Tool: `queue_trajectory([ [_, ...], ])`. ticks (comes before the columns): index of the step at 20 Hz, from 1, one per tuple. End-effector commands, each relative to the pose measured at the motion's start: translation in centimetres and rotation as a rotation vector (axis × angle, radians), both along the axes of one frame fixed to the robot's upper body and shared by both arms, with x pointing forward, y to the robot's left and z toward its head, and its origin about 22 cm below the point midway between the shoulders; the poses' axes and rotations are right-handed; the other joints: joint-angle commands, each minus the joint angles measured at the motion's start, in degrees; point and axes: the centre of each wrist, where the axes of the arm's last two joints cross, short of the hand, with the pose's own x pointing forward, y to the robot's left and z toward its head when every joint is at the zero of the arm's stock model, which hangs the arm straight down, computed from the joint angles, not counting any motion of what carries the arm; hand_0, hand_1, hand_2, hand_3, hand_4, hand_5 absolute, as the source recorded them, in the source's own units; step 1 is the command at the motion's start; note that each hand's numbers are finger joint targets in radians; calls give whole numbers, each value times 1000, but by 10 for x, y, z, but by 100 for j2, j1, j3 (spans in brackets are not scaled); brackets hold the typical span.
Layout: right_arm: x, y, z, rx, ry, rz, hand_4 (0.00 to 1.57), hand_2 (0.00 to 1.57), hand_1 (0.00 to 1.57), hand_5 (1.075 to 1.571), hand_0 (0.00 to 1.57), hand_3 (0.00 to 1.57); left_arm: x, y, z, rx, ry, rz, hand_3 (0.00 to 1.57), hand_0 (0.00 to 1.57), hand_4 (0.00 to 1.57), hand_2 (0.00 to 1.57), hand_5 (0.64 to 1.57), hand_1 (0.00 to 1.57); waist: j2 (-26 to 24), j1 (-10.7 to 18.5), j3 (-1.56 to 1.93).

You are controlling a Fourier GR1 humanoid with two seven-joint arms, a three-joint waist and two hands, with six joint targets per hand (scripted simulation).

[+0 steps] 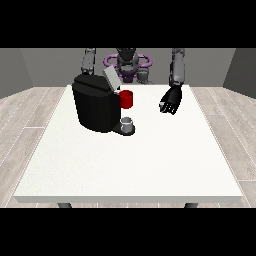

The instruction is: Insert the coffee pod into the coffee machine and close the lid

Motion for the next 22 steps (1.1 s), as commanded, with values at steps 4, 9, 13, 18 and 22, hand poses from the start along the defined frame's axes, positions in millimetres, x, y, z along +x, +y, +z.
queue_trajectory([
  [4,-2,-26,-14,10,45,-70,0,0,0,1571,0,0,5,0,5,-141,-41,-70,1298,1369,482,1368,1571,1369,-204,151,-5],
  [9,-10,-9,-35,-59,126,-85,0,0,0,1571,0,0,20,-33,20,-196,38,-85,1354,1447,530,1431,1571,1447,-607,191,-3],
  [13,-7,-18,-35,-93,165,-86,0,0,0,1571,0,0,35,-32,53,-196,64,-107,1327,1375,490,1381,1571,1375,-786,147,-3],
  [18,-8,-23,-41,-118,171,-70,0,0,0,1571,0,0,50,-53,89,-220,68,-145,1341,1403,598,1396,1571,1403,-928,29,-3],
  [22,-3,-21,-44,-71,147,-78,0,0,0,1571,0,0,55,-83,110,-203,21,-187,1351,1340,562,1372,1571,1340,-851,135,-2],
])
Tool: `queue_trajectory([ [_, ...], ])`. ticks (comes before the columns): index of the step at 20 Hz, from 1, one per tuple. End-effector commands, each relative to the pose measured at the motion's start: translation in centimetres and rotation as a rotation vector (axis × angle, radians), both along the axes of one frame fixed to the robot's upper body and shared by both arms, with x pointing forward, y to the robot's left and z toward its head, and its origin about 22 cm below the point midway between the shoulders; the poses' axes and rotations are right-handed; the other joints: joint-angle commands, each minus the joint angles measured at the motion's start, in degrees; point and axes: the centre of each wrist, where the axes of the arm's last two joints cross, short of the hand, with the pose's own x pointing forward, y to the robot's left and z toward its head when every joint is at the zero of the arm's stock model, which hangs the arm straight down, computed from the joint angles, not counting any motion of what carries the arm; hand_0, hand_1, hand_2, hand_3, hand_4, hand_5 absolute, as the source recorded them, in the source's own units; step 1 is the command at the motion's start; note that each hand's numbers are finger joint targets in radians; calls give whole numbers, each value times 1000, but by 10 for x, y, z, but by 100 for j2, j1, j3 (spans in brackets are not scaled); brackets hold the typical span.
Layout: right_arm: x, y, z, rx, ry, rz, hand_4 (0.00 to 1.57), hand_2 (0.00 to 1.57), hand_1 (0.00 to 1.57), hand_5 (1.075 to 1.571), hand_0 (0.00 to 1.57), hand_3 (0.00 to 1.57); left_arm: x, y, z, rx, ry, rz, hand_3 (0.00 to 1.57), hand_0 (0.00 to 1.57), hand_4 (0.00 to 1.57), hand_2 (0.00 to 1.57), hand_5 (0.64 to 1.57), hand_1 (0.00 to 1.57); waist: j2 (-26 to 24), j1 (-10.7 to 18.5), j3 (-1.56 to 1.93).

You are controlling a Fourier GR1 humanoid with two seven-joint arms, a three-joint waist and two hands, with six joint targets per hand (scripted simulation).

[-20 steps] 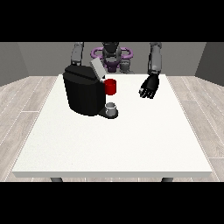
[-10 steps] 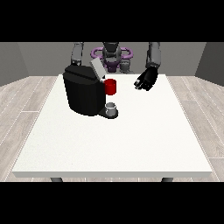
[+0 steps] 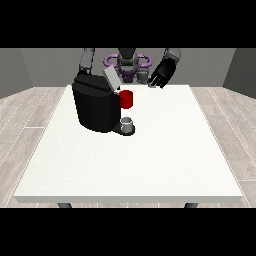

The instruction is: Insert the coffee pod into the coffee machine and close the lid

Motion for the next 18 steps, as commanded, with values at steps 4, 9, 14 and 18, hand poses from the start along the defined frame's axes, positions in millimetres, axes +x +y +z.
queue_trajectory([
  [4,7,4,7,27,-39,20,0,0,0,1571,0,0,10,-26,36,-11,-28,-44,1351,1340,562,1372,1571,1340,-32,-131,0],
  [9,5,28,9,40,-86,58,0,0,0,1571,0,0,22,-16,88,-104,-61,1,1292,1221,509,1266,1571,1221,172,-317,0],
  [14,24,30,47,51,-173,110,0,0,0,1571,0,0,29,-12,127,-99,-108,63,1265,1256,488,1287,1571,1256,450,-726,0],
  [18,21,48,69,51,-242,126,0,0,0,1571,0,0,29,15,122,-80,-177,149,1262,1203,487,1267,1571,1203,776,-1159,-3],
])
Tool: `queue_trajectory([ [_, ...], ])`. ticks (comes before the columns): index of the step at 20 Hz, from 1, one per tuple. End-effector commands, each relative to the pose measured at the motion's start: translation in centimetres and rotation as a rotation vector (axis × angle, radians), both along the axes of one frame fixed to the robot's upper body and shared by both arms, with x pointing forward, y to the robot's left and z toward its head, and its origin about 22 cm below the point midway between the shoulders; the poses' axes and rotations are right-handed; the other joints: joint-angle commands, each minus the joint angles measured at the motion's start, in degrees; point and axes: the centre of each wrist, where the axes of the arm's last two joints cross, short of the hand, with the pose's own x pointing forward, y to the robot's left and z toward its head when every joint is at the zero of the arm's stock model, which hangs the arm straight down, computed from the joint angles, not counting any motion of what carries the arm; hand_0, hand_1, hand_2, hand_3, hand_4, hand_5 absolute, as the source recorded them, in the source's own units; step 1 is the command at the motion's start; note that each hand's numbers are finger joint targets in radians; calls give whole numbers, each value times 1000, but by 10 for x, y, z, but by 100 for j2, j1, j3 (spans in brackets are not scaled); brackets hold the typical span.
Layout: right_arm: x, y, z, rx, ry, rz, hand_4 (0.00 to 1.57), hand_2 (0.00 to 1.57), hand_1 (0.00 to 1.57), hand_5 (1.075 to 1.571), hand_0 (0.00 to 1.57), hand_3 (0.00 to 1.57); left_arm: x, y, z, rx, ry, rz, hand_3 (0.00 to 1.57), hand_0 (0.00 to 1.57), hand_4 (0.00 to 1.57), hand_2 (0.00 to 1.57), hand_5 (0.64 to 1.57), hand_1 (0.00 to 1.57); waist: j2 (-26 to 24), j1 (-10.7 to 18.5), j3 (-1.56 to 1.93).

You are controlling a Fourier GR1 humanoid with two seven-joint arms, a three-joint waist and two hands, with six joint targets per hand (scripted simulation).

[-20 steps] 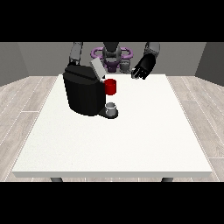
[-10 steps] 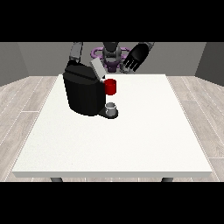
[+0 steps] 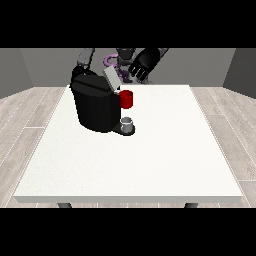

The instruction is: Insert the coffee pod into the coffee machine and close the lid

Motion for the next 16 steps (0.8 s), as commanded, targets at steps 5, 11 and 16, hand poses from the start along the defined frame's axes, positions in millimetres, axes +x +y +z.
queue_trajectory([
  [5,19,2,43,-21,-86,-21,37,0,0,1571,0,0,3,7,41,1,-72,14,1248,1239,479,1290,1571,1239,410,-155,-1],
  [11,18,-3,51,-13,-125,10,0,0,0,1571,0,0,3,24,60,3,-105,51,1238,1207,475,1280,1571,1207,914,-504,-1],
  [16,25,-14,52,4,-125,-45,147,0,0,1571,0,0,6,5,57,14,-96,10,1229,1195,464,1260,1571,1195,899,-317,0],
])
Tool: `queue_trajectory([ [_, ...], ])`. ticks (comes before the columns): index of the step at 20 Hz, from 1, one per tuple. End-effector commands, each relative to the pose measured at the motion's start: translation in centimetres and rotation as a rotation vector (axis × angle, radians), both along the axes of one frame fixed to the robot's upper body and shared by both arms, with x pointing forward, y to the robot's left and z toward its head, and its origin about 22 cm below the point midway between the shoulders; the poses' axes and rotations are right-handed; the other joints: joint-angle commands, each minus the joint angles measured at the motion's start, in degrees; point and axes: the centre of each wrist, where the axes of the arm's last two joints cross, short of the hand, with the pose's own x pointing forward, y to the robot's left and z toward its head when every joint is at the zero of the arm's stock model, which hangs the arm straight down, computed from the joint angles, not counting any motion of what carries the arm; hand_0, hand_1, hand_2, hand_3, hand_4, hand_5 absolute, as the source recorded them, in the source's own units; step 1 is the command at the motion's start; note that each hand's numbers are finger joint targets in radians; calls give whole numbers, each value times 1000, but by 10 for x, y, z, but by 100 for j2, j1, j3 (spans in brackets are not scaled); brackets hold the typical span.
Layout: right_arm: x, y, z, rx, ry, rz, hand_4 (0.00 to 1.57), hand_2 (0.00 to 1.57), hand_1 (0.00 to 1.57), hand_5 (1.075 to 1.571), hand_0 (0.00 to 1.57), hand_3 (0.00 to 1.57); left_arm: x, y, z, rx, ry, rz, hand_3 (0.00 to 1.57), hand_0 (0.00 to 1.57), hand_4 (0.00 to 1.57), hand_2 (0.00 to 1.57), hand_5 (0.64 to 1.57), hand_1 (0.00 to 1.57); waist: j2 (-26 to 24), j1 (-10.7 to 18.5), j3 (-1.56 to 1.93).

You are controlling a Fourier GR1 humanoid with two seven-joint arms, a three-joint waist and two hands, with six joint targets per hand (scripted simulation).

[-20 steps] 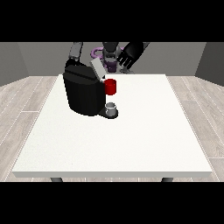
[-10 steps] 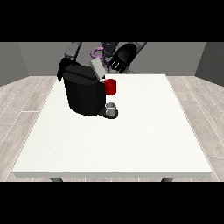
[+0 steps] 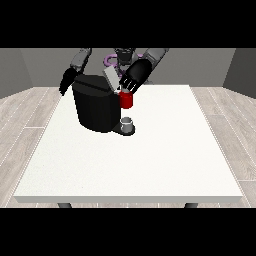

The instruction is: Insert the coffee pod into the coffee machine and close the lid

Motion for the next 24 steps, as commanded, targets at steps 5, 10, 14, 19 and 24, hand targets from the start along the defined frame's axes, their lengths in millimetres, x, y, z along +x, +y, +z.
queue_trajectory([
  [5,1,-22,-15,5,53,-67,0,0,0,1571,0,0,2,-18,-24,9,43,-62,1230,1243,423,1284,1571,1243,-63,290,1],
  [10,1,11,16,-14,3,-6,153,0,0,1571,0,0,4,4,2,0,-2,11,1202,1192,420,1248,1571,1192,126,-154,-2],
  [14,9,-11,2,3,-10,-44,36,0,0,1571,0,0,2,-11,16,25,-28,-19,1188,1167,412,1238,1571,1167,264,133,2],
  [19,7,0,3,7,-2,-42,0,0,0,1571,0,0,5,-18,3,-10,-39,-16,1206,1225,376,1261,1571,1225,255,57,0],
  [24,17,-24,9,26,-7,-68,0,0,0,1571,0,0,3,-26,8,40,-81,-50,1168,1198,355,1224,1571,1198,281,182,2],
])
